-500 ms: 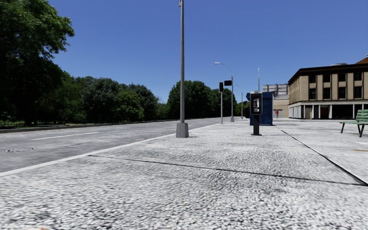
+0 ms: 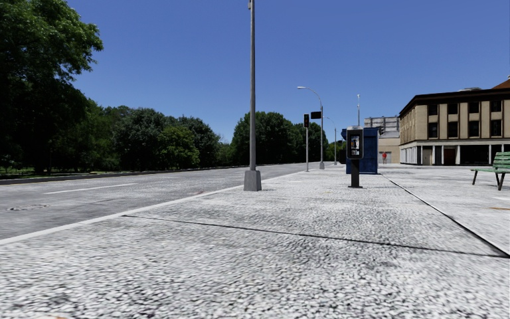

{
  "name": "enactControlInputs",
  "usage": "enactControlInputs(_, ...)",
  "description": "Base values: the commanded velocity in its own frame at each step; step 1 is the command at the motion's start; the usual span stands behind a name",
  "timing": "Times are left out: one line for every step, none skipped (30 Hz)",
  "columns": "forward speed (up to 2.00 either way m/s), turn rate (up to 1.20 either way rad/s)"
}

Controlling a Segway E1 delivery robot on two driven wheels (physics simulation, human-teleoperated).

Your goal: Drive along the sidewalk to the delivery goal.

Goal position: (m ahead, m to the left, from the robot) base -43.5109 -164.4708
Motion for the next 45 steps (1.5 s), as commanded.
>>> enactControlInputs(0.0,0.0)
enactControlInputs(0.0,0.0)
enactControlInputs(0.0,0.0)
enactControlInputs(0.0,0.0)
enactControlInputs(0.0,0.0)
enactControlInputs(0.0,0.0)
enactControlInputs(0.0,0.0)
enactControlInputs(0.0,0.0)
enactControlInputs(0.0,0.0)
enactControlInputs(0.0,0.0)
enactControlInputs(0.0,0.0)
enactControlInputs(0.0,0.0)
enactControlInputs(0.0,0.0)
enactControlInputs(0.0,0.0)
enactControlInputs(0.0,0.0)
enactControlInputs(0.0,0.06)
enactControlInputs(0.0,0.59)
enactControlInputs(0.0,1.2)
enactControlInputs(0.0,1.2)
enactControlInputs(0.0,1.2)
enactControlInputs(0.0,1.2)
enactControlInputs(0.0,1.2)
enactControlInputs(0.0,1.2)
enactControlInputs(0.0,1.2)
enactControlInputs(0.0,1.2)
enactControlInputs(0.0,1.2)
enactControlInputs(0.0,1.2)
enactControlInputs(0.0,1.2)
enactControlInputs(0.0,1.2)
enactControlInputs(0.0,1.2)
enactControlInputs(0.0,1.2)
enactControlInputs(0.0,1.2)
enactControlInputs(0.0,1.2)
enactControlInputs(0.0,1.2)
enactControlInputs(0.0,1.2)
enactControlInputs(0.0,1.2)
enactControlInputs(0.0,1.2)
enactControlInputs(0.0,1.2)
enactControlInputs(0.0,1.2)
enactControlInputs(0.0,1.2)
enactControlInputs(0.0,1.2)
enactControlInputs(0.0,1.2)
enactControlInputs(0.0,1.2)
enactControlInputs(0.0,1.2)
enactControlInputs(0.0,1.2)
